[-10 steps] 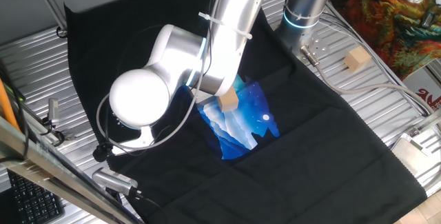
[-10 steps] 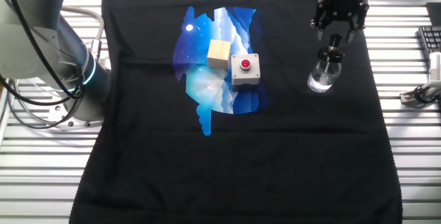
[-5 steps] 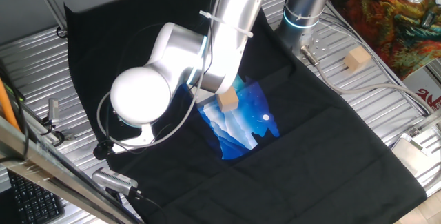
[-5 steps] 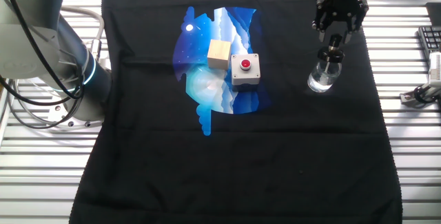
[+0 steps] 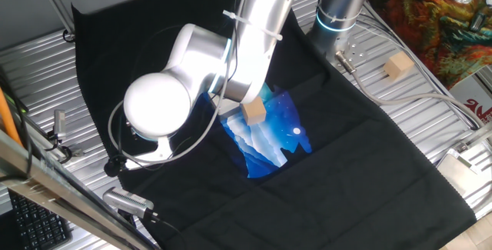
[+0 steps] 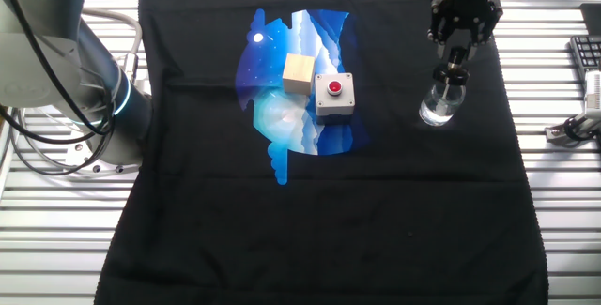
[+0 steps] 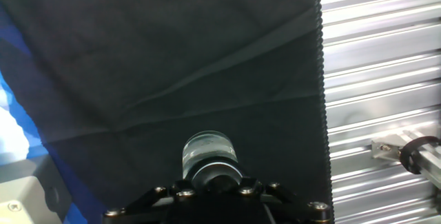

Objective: Screw the lid onto the jar

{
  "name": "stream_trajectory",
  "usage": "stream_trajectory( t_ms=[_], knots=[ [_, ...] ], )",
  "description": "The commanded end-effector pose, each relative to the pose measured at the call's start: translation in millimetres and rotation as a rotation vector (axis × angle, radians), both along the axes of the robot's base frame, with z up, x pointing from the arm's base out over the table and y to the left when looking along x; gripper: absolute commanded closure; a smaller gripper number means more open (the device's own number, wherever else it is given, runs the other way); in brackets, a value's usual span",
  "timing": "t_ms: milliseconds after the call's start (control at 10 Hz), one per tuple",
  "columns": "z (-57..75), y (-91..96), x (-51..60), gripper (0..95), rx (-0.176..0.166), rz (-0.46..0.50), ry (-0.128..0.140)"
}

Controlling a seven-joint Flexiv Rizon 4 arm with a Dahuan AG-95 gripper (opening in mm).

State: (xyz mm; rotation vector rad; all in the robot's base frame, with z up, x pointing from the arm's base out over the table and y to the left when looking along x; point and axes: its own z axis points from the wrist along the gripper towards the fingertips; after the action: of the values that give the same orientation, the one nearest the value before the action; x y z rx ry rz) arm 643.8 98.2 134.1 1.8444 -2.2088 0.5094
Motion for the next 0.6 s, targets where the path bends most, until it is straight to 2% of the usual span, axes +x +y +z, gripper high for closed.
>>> stream_trajectory(
  t_ms=[100, 600],
  knots=[
    [0.0, -0.1, 0.0, 95.0, 0.001, -0.007, -0.006],
    [0.2, 0.0, 0.3, 95.0, 0.008, -0.006, -0.008]
  ],
)
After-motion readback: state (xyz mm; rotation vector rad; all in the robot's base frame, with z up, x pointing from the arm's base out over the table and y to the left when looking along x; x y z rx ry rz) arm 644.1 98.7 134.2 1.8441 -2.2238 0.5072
